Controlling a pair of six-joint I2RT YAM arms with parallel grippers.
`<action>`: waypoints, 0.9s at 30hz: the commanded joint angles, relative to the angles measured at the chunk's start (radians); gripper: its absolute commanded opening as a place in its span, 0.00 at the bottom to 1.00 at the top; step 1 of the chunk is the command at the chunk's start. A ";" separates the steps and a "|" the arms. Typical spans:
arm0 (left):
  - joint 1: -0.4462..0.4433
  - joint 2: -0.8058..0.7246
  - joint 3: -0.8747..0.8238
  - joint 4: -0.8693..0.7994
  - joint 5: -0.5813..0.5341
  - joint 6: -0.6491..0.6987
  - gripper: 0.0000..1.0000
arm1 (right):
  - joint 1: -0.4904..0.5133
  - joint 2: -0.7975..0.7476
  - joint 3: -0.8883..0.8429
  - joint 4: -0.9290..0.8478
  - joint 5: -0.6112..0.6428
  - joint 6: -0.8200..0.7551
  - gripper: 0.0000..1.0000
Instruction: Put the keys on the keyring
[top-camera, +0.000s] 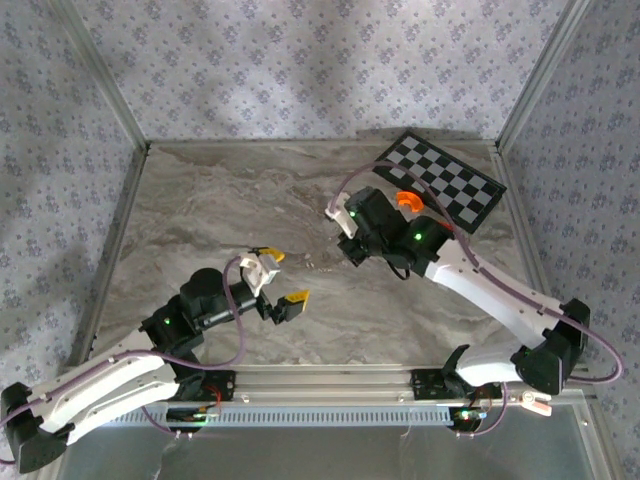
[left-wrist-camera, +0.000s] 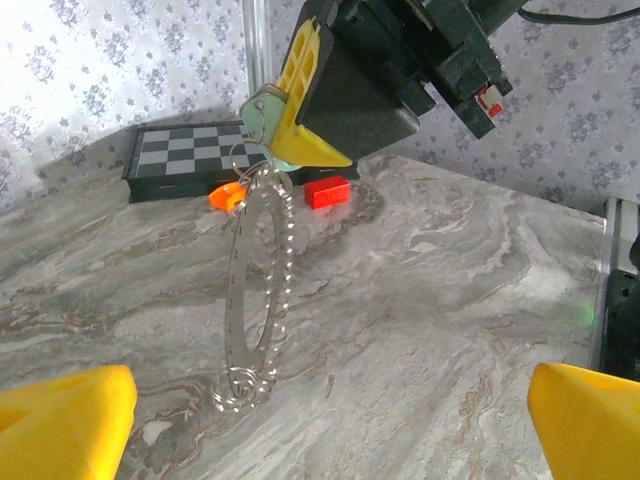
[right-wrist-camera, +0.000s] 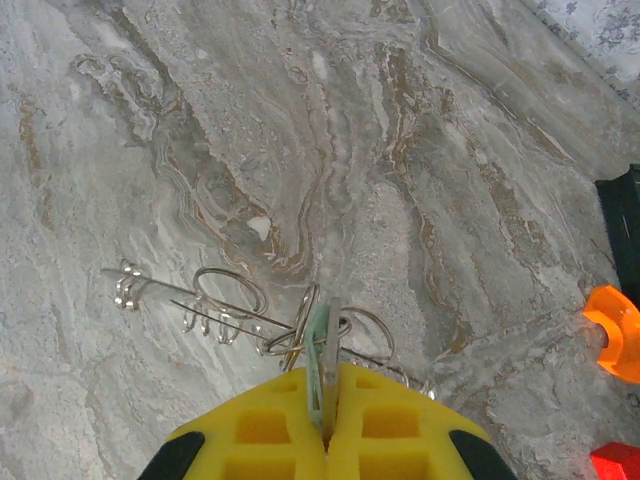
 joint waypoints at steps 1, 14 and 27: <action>0.006 -0.006 0.009 -0.002 -0.041 -0.031 1.00 | -0.012 0.037 0.070 0.006 -0.014 0.019 0.00; 0.006 0.003 -0.022 0.003 -0.097 -0.106 1.00 | -0.024 0.187 0.174 0.004 -0.022 0.004 0.00; 0.006 -0.055 -0.029 -0.042 -0.089 -0.099 1.00 | -0.034 0.348 0.311 -0.033 -0.037 -0.024 0.00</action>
